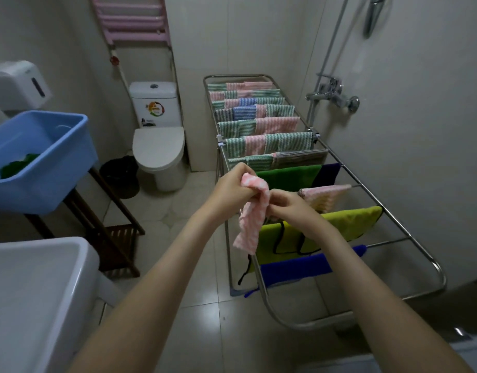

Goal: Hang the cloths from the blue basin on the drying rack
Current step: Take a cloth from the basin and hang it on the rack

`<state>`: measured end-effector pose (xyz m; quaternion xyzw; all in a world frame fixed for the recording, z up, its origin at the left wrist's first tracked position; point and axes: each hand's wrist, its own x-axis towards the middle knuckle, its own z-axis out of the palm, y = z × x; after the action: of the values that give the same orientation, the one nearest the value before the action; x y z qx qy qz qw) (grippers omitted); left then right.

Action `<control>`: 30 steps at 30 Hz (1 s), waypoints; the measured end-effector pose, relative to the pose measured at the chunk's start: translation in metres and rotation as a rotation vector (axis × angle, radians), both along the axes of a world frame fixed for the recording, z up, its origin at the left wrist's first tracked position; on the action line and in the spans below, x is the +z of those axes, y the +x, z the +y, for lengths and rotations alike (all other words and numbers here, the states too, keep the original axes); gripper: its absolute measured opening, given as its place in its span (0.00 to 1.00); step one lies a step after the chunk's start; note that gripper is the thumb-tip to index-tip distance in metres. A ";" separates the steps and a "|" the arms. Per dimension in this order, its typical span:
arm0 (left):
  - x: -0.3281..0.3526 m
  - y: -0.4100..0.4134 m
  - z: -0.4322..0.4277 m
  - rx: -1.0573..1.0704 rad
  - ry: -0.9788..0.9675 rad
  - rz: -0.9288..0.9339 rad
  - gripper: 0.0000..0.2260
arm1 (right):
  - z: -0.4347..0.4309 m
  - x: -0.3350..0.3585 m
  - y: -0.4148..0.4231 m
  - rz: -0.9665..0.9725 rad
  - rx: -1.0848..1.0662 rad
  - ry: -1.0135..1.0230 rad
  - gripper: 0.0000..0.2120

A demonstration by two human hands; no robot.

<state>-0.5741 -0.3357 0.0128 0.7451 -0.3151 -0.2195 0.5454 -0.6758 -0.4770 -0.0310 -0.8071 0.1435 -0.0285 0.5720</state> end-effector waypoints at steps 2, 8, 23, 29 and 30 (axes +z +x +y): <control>-0.005 -0.008 -0.009 0.050 -0.008 -0.013 0.09 | -0.013 -0.001 -0.007 -0.010 -0.023 -0.027 0.06; -0.013 -0.018 -0.025 0.180 0.084 -0.081 0.06 | -0.048 -0.003 -0.016 -0.048 -0.145 -0.076 0.06; -0.018 -0.011 -0.073 -0.193 0.271 0.158 0.05 | -0.078 -0.007 -0.029 -0.054 -0.273 -0.057 0.06; -0.017 -0.015 -0.086 -0.199 0.272 0.201 0.04 | -0.074 -0.016 -0.037 -0.005 -0.105 -0.153 0.06; -0.017 -0.016 -0.086 -0.200 0.273 0.204 0.04 | -0.075 -0.018 -0.039 -0.002 -0.114 -0.155 0.05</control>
<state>-0.5906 -0.4216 -0.0046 0.7510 -0.2979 -0.3875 0.4440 -0.7148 -0.5525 -0.0489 -0.8393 0.1860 -0.0725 0.5056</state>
